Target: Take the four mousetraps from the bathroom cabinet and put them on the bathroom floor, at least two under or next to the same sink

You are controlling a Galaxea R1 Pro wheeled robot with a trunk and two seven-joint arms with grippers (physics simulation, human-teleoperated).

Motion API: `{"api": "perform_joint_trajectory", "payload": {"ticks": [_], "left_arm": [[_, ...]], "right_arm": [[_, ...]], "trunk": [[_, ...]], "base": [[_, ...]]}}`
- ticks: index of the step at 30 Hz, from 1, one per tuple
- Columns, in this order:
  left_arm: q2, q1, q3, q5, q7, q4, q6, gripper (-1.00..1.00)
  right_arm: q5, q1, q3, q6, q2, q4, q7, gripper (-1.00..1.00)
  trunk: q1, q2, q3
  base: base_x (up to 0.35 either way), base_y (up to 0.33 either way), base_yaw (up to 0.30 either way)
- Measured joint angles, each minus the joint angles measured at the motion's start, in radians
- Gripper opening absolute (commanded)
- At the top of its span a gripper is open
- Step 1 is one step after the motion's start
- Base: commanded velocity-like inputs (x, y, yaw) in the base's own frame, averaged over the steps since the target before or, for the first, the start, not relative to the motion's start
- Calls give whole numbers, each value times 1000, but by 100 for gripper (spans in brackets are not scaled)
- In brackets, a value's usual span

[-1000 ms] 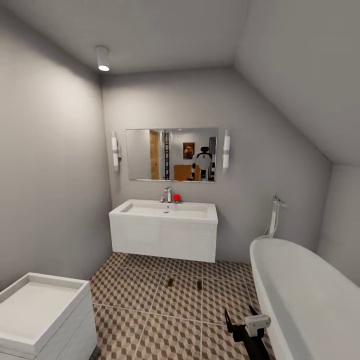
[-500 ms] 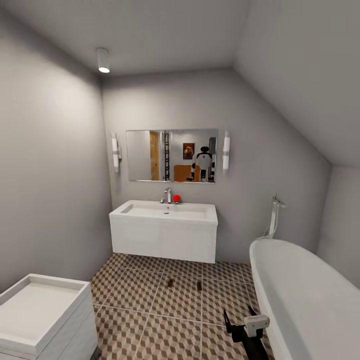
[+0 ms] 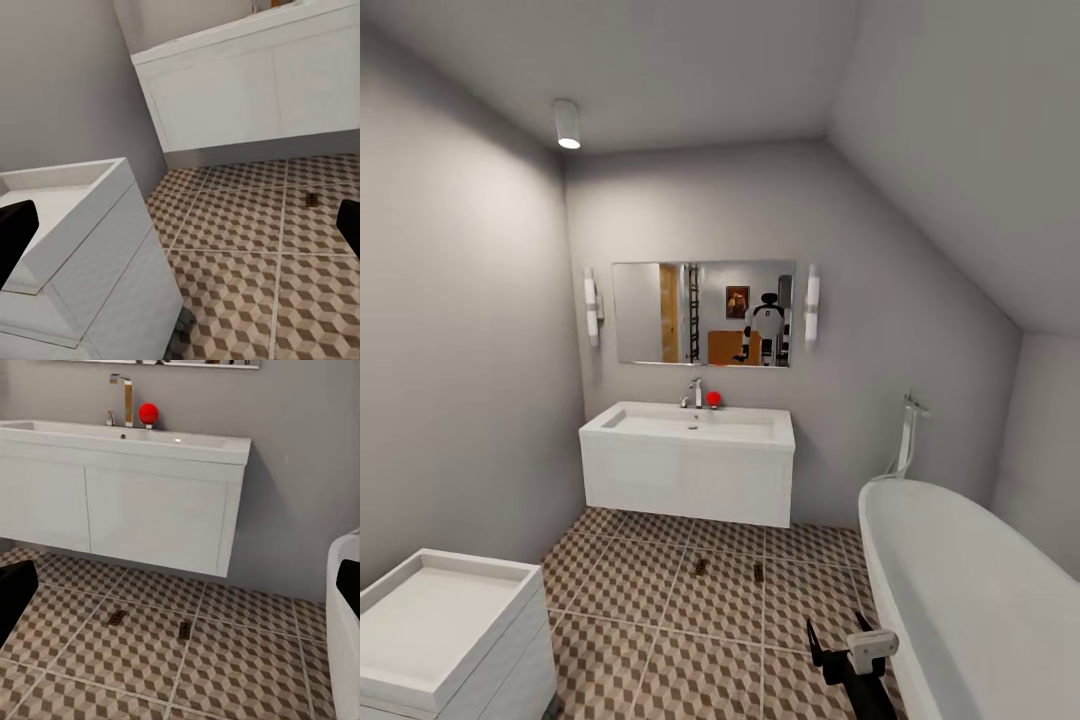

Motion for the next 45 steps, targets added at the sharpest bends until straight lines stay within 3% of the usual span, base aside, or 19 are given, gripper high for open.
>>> {"api": "perform_joint_trajectory", "payload": {"ticks": [19,45], "left_arm": [[-3,0,0,0,0,0,0,100],[-5,0,0,0,0,0,0,100]], "right_arm": [[0,0,0,0,0,0,-1,100],[0,0,1,0,1,0,-1,100]], "trunk": [[-73,133,60],[-73,134,60]], "base": [[0,0,0],[0,0,0]]}}
